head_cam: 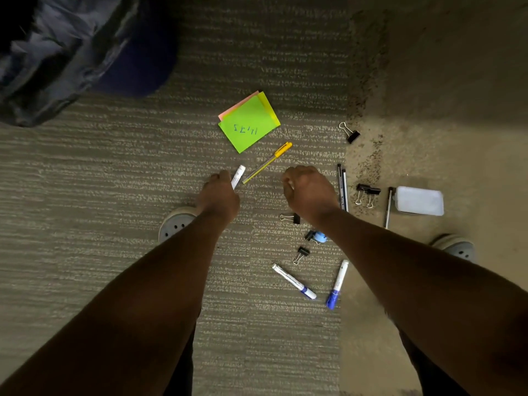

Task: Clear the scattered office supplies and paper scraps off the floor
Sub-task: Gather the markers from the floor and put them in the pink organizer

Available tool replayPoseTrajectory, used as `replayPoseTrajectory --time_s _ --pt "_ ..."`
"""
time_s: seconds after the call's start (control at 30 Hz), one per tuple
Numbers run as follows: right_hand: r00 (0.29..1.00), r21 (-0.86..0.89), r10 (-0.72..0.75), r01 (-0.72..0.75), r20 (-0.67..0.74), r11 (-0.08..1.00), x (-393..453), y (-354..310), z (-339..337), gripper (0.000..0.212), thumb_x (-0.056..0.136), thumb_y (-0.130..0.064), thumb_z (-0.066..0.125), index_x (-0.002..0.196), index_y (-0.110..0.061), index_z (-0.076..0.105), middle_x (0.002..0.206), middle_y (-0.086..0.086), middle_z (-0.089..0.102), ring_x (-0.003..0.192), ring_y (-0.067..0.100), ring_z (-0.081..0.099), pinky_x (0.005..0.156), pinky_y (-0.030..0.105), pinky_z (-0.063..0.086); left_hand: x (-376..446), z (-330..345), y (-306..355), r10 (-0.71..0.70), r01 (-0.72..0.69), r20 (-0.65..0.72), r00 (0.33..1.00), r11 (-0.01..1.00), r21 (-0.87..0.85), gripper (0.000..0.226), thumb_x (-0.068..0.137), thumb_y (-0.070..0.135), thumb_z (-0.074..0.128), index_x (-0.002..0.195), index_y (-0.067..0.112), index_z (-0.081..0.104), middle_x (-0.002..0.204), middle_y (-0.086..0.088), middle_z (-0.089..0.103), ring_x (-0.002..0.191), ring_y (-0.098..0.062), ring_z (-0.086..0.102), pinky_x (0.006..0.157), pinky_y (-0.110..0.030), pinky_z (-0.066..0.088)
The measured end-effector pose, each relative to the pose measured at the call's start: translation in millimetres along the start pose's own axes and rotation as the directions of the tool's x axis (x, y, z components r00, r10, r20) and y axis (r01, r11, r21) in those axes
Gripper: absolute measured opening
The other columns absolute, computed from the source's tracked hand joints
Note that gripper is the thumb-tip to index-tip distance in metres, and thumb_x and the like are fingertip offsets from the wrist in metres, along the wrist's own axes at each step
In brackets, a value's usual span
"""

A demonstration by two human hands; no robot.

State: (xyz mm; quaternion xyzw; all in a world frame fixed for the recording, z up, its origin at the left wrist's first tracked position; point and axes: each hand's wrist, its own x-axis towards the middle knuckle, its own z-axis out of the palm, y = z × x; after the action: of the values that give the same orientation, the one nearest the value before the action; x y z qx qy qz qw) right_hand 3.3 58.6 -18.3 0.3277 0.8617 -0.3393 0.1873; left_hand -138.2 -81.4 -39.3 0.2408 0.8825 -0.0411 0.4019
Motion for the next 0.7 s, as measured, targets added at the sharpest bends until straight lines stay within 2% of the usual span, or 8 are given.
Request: replayPoseTrajectory --time_s 0.17,0.33,0.43,0.53,0.63,0.7 --pt "1.0 -0.022 0.027 -0.027 0.011 0.999 -3.5 10.9 7.5 0.016 0.095 -0.011 0.048 0.098 -0.008 0.064 0.093 0.012 0.067 0.085 0.027 0.061 0.068 0.033 0.051 2.1 5.1 0.8 -0.005 0.004 -0.034 0.999 1.0 -0.014 0.03 0.087 0.013 0.06 0.115 0.007 0.049 0.117 -0.018 0.057 0.106 -0.038 0.057 0.088 -0.047 0.049" --pt "0.992 0.104 0.124 -0.127 0.035 0.986 10.7 6.3 11.6 0.017 0.096 -0.019 0.052 0.111 -0.012 0.052 0.084 0.011 0.067 0.07 0.028 0.065 0.057 0.031 0.053 -1.5 7.2 4.0 -0.052 0.033 -0.053 0.997 0.95 -0.309 0.028 0.082 0.018 0.067 0.105 0.007 0.055 0.103 -0.013 0.067 0.093 -0.032 0.062 0.076 -0.034 0.047" --pt "0.995 0.176 0.091 -0.098 0.044 0.98 31.5 -3.4 13.0 0.037 0.092 -0.02 0.054 0.127 -0.023 0.042 0.083 0.012 0.064 0.077 0.032 0.064 0.066 0.035 0.054 -5.5 11.5 2.2 -0.047 0.019 -0.073 0.996 0.937 -0.35 0.025 0.083 0.018 0.064 0.105 0.009 0.056 0.101 -0.011 0.067 0.09 -0.03 0.062 0.07 -0.029 0.041" --pt "0.992 0.196 0.08 -0.099 0.1 0.976 52.5 -12.5 17.6 0.034 0.091 -0.021 0.051 0.124 -0.022 0.048 0.096 0.018 0.065 0.089 0.037 0.062 0.076 0.039 0.054 -5.6 15.9 -1.6 -0.078 0.048 -0.064 0.995 0.924 -0.378 0.018 0.084 0.02 0.061 0.1 0.014 0.056 0.093 -0.006 0.065 0.081 -0.024 0.058 0.067 -0.027 0.036" --pt "0.986 0.189 0.126 -0.145 0.106 0.971 59.6 -13.7 23.4 0.02 0.092 -0.026 0.053 0.107 -0.014 0.059 0.104 0.018 0.065 0.093 0.037 0.062 0.071 0.032 0.048 -0.3 17.6 -3.6 -0.131 0.109 -0.016 0.991 0.886 -0.45 0.006 0.087 0.021 0.056 0.091 0.019 0.052 0.087 -0.006 0.063 0.077 -0.026 0.057 0.064 -0.031 0.039" --pt "0.981 0.079 0.156 -0.166 0.113 0.983 55.6 -9.9 25.6 0.027 0.094 -0.032 0.051 0.11 -0.013 0.061 0.107 0.019 0.064 0.097 0.036 0.061 0.072 0.034 0.048 2.2 19.0 -3.9 -0.195 0.187 0.047 0.98 0.801 -0.568 0.004 0.088 0.019 0.05 0.089 0.016 0.052 0.093 -0.018 0.065 0.081 -0.034 0.061 0.071 -0.045 0.052"
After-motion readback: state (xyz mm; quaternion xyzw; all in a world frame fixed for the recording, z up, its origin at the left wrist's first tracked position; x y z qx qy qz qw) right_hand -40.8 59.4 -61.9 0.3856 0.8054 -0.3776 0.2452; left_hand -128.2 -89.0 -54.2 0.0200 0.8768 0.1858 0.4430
